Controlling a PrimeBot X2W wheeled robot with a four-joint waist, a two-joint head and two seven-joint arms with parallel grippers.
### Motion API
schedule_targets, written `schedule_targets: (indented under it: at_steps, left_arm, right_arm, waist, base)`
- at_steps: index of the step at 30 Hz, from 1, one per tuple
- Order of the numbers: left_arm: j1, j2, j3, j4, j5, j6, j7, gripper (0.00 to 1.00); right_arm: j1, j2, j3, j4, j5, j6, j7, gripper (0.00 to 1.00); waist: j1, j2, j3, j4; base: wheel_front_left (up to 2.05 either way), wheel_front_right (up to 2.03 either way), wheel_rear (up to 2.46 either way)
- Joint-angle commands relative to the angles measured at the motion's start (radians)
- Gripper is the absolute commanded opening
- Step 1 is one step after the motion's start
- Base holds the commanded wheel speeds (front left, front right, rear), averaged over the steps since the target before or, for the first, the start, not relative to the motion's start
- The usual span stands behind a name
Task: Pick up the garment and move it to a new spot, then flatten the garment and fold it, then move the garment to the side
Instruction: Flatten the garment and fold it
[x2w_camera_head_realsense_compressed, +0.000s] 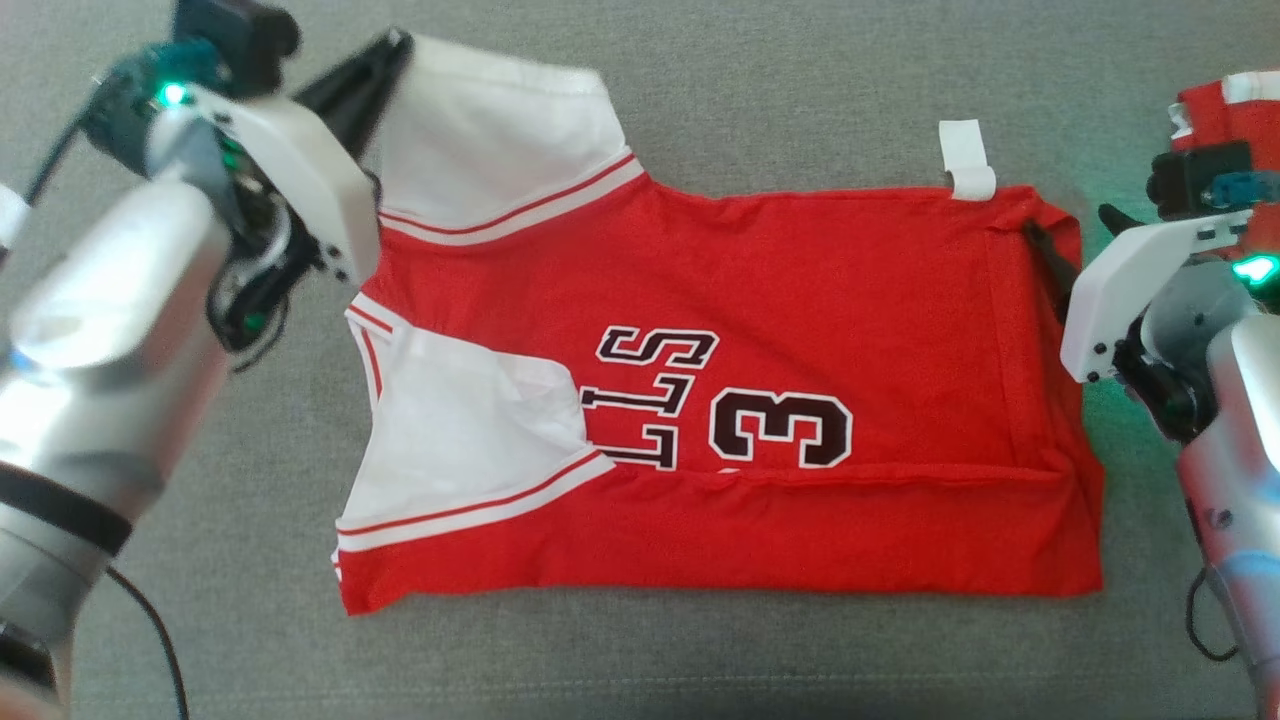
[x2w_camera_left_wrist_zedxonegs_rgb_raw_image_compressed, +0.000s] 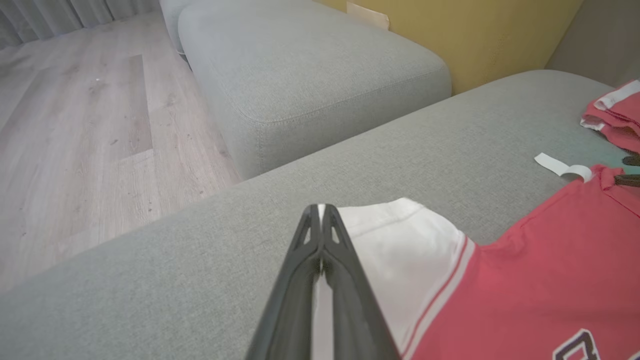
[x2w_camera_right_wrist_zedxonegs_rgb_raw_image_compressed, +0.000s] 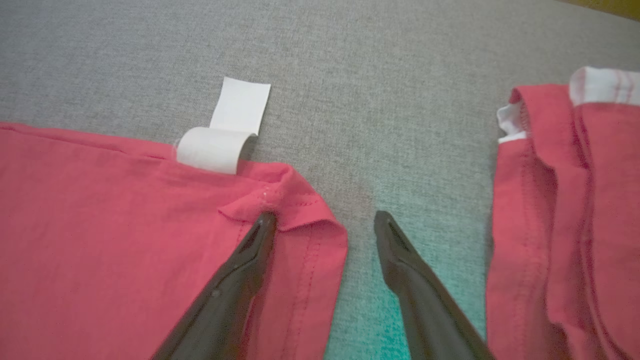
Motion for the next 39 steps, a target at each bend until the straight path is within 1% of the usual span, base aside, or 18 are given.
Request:
schedule_targets:
  at_steps: [1, 5, 8, 14, 17, 22, 30, 39]
  left_arm:
    - [-0.03, 0.033, 0.033, -0.03, 0.004, 0.008, 0.0, 0.0]
    - [-0.021, 0.034, 0.027, -0.054, 0.004, 0.017, 0.007, 0.0]
    - [-0.022, 0.035, 0.026, -0.065, 0.003, 0.022, 0.011, 0.0]
    - [-0.018, 0.04, 0.024, -0.073, -0.001, 0.028, 0.011, 0.0]
    - [-0.011, 0.043, 0.021, -0.073, -0.002, 0.028, 0.011, 0.0]
    - [-0.011, 0.042, 0.017, -0.073, -0.004, 0.029, 0.014, 0.0]
    - [-0.021, 0.044, 0.011, -0.077, -0.002, 0.03, 0.019, 0.0]
    - [-0.019, 0.046, 0.004, -0.069, -0.003, 0.033, 0.019, 0.0]
  right_arm:
    - [-0.044, -0.018, 0.026, -0.02, 0.014, -0.001, 0.005, 1.0]
    - [-0.068, -0.039, 0.072, 0.015, 0.031, -0.001, 0.012, 1.0]
    - [-0.088, -0.053, 0.113, 0.025, 0.041, -0.001, -0.006, 1.0]
    - [-0.123, -0.053, 0.162, 0.02, 0.08, -0.001, -0.076, 1.0]
    - [-0.128, -0.05, 0.189, 0.026, 0.102, -0.001, -0.087, 1.0]
    - [-0.13, -0.064, 0.233, 0.055, 0.119, -0.001, -0.075, 1.0]
    - [-0.159, -0.081, 0.262, 0.136, 0.128, -0.001, -0.057, 1.0]
    - [-0.179, -0.082, 0.304, 0.19, 0.157, -0.001, -0.054, 1.0]
  waist:
    - [0.0, 0.0, 0.004, 0.003]
    - [0.0, 0.0, 0.012, 0.003]
    - [0.0, 0.0, 0.016, 0.001]
    - [0.0, 0.0, 0.015, -0.007]
    - [0.0, 0.0, 0.01, -0.012]
    - [0.0, 0.0, 0.008, -0.012]
    - [0.0, 0.0, 0.021, -0.004]
    - [0.0, 0.0, 0.019, -0.006]
  base:
    - [0.0, 0.0, 0.0]
    - [0.0, 0.0, 0.0]
    - [0.0, 0.0, 0.0]
    - [0.0, 0.0, 0.0]
    - [0.0, 0.0, 0.0]
    - [0.0, 0.0, 0.0]
    - [0.0, 0.0, 0.0]
    - [0.0, 0.0, 0.0]
